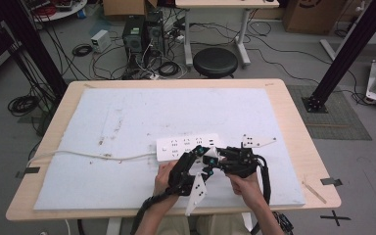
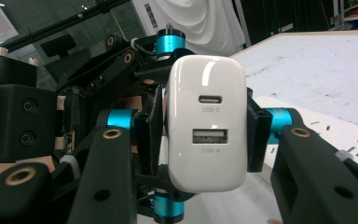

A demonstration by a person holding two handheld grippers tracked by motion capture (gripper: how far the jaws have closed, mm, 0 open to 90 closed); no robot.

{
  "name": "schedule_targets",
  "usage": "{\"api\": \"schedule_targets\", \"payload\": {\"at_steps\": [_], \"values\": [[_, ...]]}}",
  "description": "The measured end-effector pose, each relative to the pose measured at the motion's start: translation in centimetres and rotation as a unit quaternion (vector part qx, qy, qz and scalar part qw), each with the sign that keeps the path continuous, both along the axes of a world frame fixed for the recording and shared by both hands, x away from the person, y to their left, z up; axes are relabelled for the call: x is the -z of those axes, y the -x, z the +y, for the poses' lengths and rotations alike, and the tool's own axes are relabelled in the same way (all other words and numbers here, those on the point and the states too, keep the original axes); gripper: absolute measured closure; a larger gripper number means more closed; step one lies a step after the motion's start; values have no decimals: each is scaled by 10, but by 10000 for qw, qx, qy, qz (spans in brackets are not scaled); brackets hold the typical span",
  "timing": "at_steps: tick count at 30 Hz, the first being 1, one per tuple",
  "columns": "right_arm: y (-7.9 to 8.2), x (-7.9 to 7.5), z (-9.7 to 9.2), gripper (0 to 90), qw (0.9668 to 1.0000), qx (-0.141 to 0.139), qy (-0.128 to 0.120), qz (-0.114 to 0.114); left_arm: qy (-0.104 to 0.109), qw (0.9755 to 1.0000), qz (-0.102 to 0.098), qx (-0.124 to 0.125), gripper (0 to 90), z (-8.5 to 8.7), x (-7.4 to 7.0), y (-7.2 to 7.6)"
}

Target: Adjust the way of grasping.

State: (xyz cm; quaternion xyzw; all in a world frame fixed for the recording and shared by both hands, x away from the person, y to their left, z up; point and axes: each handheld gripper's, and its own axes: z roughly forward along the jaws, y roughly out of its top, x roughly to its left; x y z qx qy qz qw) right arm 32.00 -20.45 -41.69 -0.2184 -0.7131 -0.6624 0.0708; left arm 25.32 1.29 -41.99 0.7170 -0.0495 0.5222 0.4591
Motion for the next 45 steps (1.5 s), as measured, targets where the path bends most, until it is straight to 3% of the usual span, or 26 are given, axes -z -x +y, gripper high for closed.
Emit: {"api": "schedule_targets", "payload": {"at_steps": [28,35,40,41,45], "values": [[0,3,-2,631,9998,119,84,110,-113,9999,105,-34,423,-2,2,-2],[0,4,-1,631,9998,128,141,102,-152,9996,222,-15,411,-2,2,-4],[0,4,0,631,9997,144,169,103,-232,9992,336,10,329,-4,4,-4],[0,4,-1,631,9997,172,148,86,-234,9989,392,48,273,-4,3,-4],[0,3,-2,631,9997,201,142,84,-222,9991,374,-12,257,-4,2,-4]]}}
